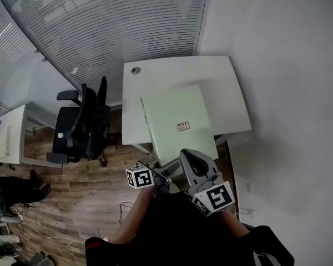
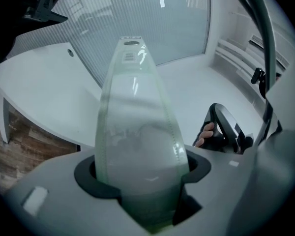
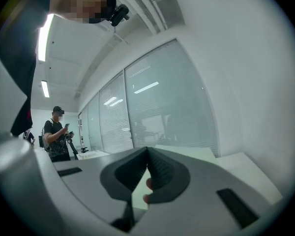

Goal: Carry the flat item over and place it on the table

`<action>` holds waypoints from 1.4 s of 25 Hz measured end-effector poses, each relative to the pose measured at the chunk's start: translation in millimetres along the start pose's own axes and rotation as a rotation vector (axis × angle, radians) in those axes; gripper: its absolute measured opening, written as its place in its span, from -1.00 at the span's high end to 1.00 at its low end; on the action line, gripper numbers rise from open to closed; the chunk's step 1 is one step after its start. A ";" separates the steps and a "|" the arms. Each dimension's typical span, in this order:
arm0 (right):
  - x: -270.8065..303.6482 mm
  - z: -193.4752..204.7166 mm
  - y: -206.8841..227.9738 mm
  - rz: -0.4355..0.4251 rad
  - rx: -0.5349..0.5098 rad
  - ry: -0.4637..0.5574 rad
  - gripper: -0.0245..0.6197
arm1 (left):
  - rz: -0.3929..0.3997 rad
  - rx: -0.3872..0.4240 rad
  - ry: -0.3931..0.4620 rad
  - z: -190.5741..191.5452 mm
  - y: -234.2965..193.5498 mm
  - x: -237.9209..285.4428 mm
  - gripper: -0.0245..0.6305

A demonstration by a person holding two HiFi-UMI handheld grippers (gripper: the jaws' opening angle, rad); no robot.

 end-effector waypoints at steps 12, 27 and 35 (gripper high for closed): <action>43.2 -9.1 64.2 -0.248 -0.052 -0.039 0.92 | -0.107 -0.060 0.192 -14.1 -22.8 42.8 -0.05; 74.6 -15.4 108.3 -0.492 -0.126 -0.051 0.92 | -0.218 -0.159 0.369 -4.5 -65.0 83.6 -0.05; 88.3 -7.3 120.2 -0.581 -0.143 -0.074 0.92 | -0.274 -0.222 0.443 -1.4 -93.8 92.0 -0.05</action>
Point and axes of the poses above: the fingertips, and each gripper's own axes: x forward along the fingers, y to its right, z out of its underside, the point moved 10 cm from there along -x, backward along the fingers, and after that the axes turned 5 degrees about -x, right-handed, at the moved point
